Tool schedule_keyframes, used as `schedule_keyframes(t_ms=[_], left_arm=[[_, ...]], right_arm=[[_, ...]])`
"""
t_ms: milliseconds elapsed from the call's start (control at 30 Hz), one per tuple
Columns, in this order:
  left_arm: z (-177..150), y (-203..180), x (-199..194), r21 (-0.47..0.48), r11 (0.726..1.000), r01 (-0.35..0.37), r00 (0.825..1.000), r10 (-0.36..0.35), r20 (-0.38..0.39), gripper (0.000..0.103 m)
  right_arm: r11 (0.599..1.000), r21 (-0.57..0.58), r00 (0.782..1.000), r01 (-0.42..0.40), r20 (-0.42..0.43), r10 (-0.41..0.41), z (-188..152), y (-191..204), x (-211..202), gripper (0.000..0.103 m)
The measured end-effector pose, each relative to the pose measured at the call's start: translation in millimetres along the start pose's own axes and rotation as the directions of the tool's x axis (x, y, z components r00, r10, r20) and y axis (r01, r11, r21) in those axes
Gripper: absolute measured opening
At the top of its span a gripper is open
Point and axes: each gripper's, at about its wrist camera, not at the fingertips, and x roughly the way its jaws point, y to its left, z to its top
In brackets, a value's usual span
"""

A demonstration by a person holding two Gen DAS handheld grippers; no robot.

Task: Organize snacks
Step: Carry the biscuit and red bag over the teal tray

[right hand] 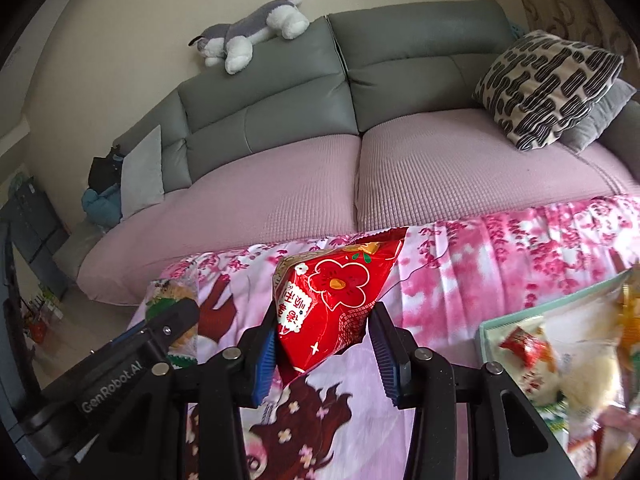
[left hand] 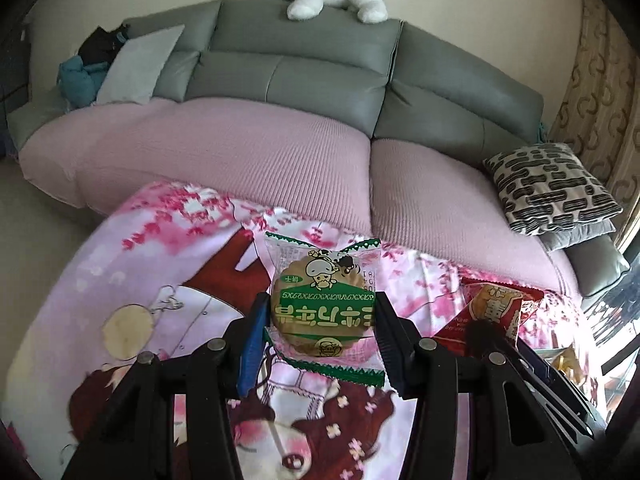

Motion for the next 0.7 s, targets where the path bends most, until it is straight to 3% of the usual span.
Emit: schedule_keyframes(t_ms=[333, 700], left_arm=[[-24.4, -22.4, -56.9, -0.016, 0.999, 0.048, 0.999, -0.048, 0.011, 0.052], [-71.6, -51.3, -68.5, -0.041, 0.994, 0.099, 0.994, -0.101, -0.042, 0.052]], right_arm=[[0.999, 0.03, 0.999, 0.04, -0.009, -0.039, -17.3, -19.4, -67.9, 0.046], [0.989, 0.09, 0.992, 0.12, -0.056, -0.116, -51.1, -81.2, -103.2, 0.046]])
